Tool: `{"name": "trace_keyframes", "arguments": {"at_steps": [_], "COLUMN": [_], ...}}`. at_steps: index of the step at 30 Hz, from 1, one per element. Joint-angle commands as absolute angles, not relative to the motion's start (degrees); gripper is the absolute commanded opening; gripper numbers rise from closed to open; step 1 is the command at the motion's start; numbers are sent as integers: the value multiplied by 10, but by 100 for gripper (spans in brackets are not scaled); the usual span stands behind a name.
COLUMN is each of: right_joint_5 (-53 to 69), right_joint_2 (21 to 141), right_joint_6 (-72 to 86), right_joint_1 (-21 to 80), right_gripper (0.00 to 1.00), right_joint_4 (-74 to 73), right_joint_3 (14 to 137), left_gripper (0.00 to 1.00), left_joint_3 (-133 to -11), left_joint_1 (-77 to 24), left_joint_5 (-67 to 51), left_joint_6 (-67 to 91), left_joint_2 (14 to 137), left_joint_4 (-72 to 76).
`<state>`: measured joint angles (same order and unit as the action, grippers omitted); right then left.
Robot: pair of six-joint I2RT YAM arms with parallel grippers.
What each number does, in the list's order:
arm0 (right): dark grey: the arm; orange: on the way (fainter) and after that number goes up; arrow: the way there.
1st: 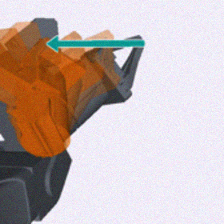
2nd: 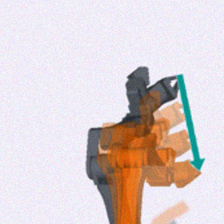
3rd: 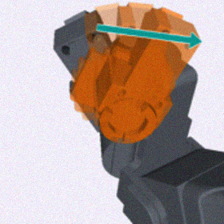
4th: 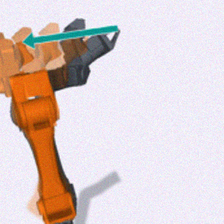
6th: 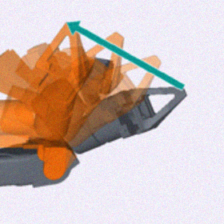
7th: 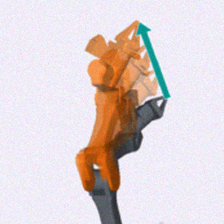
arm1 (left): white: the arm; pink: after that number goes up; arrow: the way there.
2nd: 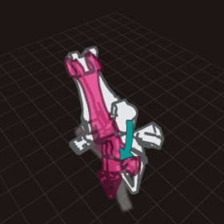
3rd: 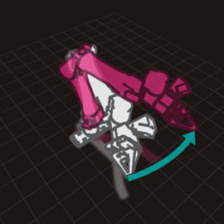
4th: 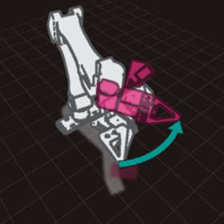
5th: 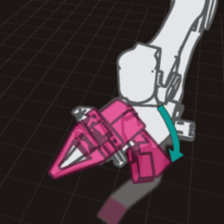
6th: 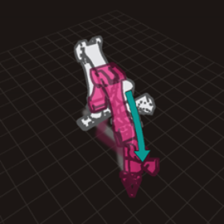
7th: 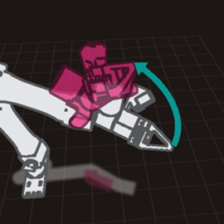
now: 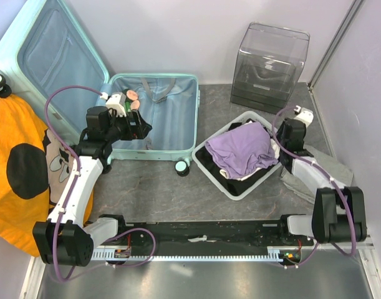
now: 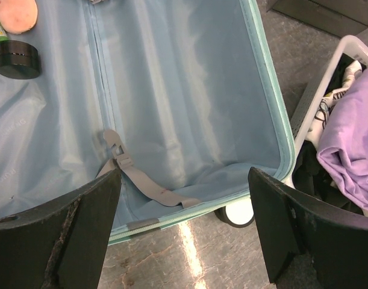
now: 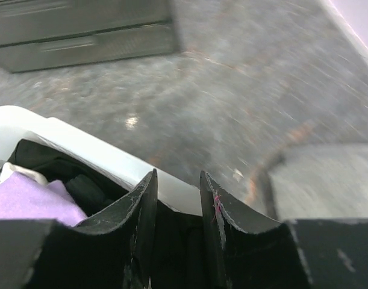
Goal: Open, take out, and arrange the luggage
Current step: Adjust the bin at the center of the board.
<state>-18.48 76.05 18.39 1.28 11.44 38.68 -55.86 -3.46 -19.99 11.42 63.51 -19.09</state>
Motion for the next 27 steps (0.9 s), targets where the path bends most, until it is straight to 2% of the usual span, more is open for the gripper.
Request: {"name": "trace_keyframes", "arguments": {"at_steps": [1,7,12,15,16,19,22,27], "right_joint_5": [-271,-289,-285,-262,-251,-238,-220,-139], "right_joint_2": [715,667,607,578,574,569,584,617], "right_joint_6": [235,281,280,261,240,201,176,158], "right_joint_1": [12,13,17,18,17,17,17,18], "right_gripper": [41,41,55,68,78,89,93,95], "right_joint_4": [65,80,105,134,141,148,142,71], "right_joint_3": [328,282,262,267,272,304,351,484], "left_gripper": [92,92,92,92,93,93,93,93], "left_joint_3": [-558,-555,-555,-555,-555,-555,-555,-555], "left_joint_1": [-33,-33,-33,-33,-33,-33,-33,-33], "left_joint_5": [-209,-208,-208,-207,-207,-200,-192,-192], "left_joint_6": [118,120,121,121,121,120,119,121], "left_joint_2": [636,634,634,632,629,624,615,610], "left_joint_4": [-163,-159,-157,-158,-158,-158,-159,-159]}}
